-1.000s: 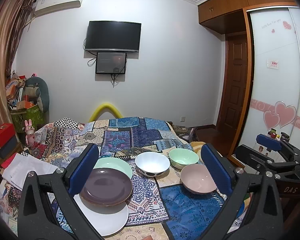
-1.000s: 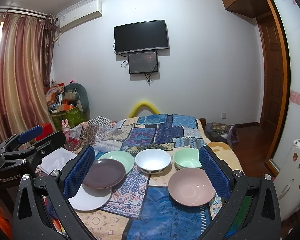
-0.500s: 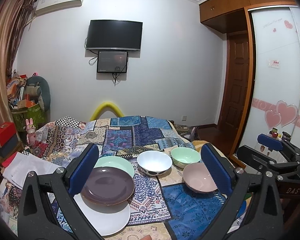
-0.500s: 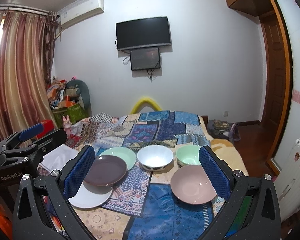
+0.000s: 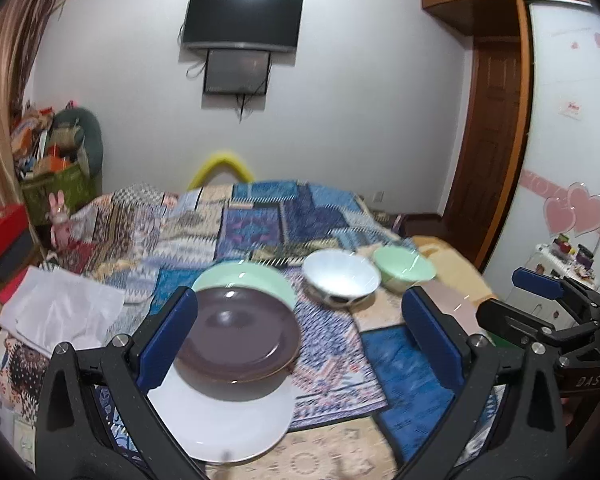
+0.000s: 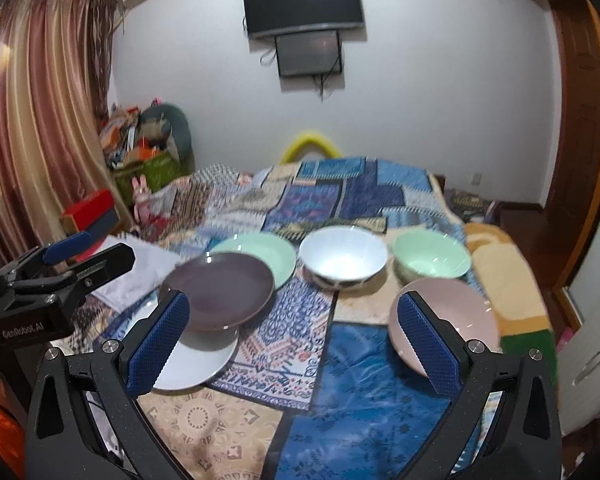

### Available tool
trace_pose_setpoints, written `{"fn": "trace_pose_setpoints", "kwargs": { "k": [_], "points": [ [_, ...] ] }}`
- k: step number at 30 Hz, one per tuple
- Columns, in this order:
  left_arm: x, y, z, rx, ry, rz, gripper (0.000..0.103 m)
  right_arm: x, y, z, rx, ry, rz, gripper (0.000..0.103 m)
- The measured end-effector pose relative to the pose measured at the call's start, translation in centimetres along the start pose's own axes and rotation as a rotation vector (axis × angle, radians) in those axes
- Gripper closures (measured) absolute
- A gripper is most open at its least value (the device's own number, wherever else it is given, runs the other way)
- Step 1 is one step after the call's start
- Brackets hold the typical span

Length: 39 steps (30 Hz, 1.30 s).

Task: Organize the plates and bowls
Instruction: 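Reach both grippers to the dark brown plate rim and close them, then lift the dark brown plate off the white plate with both grippers and carry it toward the pink bowl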

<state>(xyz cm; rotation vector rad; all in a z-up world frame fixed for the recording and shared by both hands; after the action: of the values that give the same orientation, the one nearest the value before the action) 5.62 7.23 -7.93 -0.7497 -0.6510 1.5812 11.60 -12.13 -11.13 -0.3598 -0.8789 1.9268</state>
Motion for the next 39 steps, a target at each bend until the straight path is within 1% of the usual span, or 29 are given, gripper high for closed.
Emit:
{"fn": "trace_pose_setpoints", "kwargs": {
  "k": [3,7,10,12,14,17,19,20,21,25,27,28,32,35,37,39],
  "points": [
    [1.9,0.5,-1.9,0.050,-0.021,0.003,0.000,0.4,-0.1,-2.4,0.051,-0.006,0.008,0.000],
    [4.8,1.0,-4.4,0.128,-0.030,0.023,0.000,1.1,-0.5,-4.9,0.098,-0.011,0.017,0.000],
    [6.6,1.3,-6.1,0.161,-0.074,0.026,0.000,1.5,-0.8,-6.8,0.128,-0.007,0.022,0.000],
    [7.9,1.5,-7.3,0.184,-0.081,0.029,0.000,1.7,-1.1,-8.4,0.151,-0.009,0.020,0.001],
    [9.3,1.6,-8.5,0.209,-0.092,0.041,0.000,1.9,-1.4,-9.5,0.171,-0.012,0.017,0.002],
    [11.2,1.6,-10.5,0.249,-0.092,0.055,0.000,2.2,-1.8,-11.5,0.205,-0.016,0.013,0.008],
    [13.0,1.4,-12.1,0.281,-0.075,0.080,0.001,2.2,-2.0,-12.7,0.230,-0.025,0.006,0.013],
    [13.8,1.4,-12.8,0.300,-0.061,0.092,0.004,2.2,-2.0,-13.1,0.238,-0.030,0.003,0.014],
    [14.4,1.3,-13.5,0.318,-0.048,0.102,0.011,2.2,-2.0,-13.7,0.248,-0.035,-0.001,0.016],
    [16.9,1.4,-16.8,0.409,0.013,0.134,0.025,2.4,-2.1,-15.9,0.298,-0.040,-0.014,0.022],
    [17.5,1.6,-18.0,0.433,0.021,0.137,0.033,2.4,-2.1,-16.6,0.311,-0.035,-0.017,0.022],
    [18.1,1.7,-18.8,0.449,0.032,0.151,0.035,2.3,-2.1,-17.0,0.318,-0.035,-0.019,0.025],
    [19.7,2.0,-20.9,0.501,0.111,0.208,0.051,2.4,-2.2,-18.5,0.350,-0.040,-0.024,0.032],
    [20.5,2.2,-21.9,0.521,0.117,0.242,0.055,2.3,-2.3,-19.5,0.375,-0.055,-0.034,0.040],
    [20.9,2.2,-22.3,0.524,0.130,0.258,0.058,2.2,-2.2,-20.0,0.391,-0.061,-0.039,0.048],
    [21.0,2.2,-22.4,0.523,0.136,0.265,0.060,2.1,-2.1,-20.4,0.406,-0.066,-0.044,0.052]
  ]
}}
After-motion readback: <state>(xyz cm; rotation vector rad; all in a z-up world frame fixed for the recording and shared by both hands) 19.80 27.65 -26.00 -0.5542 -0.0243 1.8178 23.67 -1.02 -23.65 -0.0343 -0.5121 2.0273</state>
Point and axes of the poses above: each gripper's, at about its wrist camera, not at the fingertips, and z roughly against the way its jaws point, x to its left, y to its underside, the point moved 1 cm from there along -z, roughly the way its jaws point, and after that the axes turned 13 degrees about x, right-handed, at the moved point
